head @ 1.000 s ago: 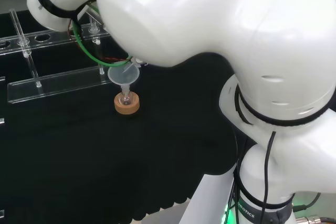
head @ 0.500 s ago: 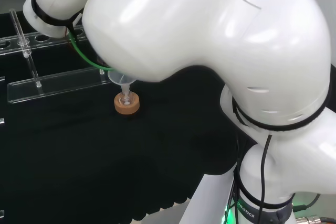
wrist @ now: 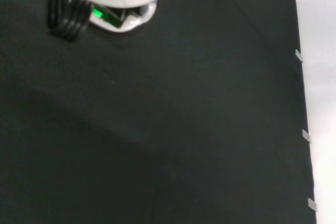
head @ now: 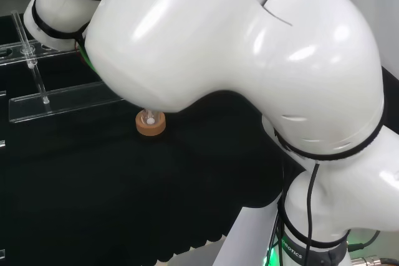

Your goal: Pour all the NaCl from the weighing funnel into the round-bottom flask.

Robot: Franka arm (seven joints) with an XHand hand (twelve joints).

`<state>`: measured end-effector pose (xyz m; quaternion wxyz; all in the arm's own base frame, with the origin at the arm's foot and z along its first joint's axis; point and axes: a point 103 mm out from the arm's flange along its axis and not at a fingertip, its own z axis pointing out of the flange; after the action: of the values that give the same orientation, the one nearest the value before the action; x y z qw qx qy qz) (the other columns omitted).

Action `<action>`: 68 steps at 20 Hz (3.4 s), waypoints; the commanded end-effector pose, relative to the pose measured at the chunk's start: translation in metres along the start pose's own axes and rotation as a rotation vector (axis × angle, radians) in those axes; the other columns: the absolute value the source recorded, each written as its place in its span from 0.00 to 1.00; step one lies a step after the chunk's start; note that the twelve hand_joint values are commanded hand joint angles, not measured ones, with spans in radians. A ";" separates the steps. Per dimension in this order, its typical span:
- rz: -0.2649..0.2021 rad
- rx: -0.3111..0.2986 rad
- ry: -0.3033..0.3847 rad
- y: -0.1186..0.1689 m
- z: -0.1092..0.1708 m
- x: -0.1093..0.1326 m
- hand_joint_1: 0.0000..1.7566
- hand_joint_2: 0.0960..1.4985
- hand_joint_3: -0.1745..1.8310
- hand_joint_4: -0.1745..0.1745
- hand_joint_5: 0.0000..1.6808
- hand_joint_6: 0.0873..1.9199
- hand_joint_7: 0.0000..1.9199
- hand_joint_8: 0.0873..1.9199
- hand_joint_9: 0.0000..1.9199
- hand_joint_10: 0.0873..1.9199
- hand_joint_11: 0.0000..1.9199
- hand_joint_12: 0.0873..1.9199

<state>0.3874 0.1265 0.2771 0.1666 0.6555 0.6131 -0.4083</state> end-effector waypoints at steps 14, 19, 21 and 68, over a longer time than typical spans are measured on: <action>0.000 -0.013 -0.116 -0.001 -0.011 0.010 0.64 0.38 0.44 1.00 0.76 0.34 0.24 0.31 0.41 0.19 0.36 0.56; 0.004 -0.026 -0.151 -0.004 -0.016 0.013 0.64 0.38 0.44 1.00 0.76 0.34 0.24 0.31 0.41 0.19 0.36 0.56; 0.005 -0.031 -0.167 -0.006 -0.018 0.015 0.64 0.38 0.44 1.00 0.76 0.34 0.24 0.31 0.41 0.19 0.36 0.56; -0.025 -0.019 0.349 -0.006 -0.001 -0.030 0.64 0.38 0.44 1.00 0.75 0.34 0.24 0.30 0.42 0.19 0.35 0.56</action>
<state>0.3846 0.1203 0.3049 0.1182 0.6924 0.6253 -0.3400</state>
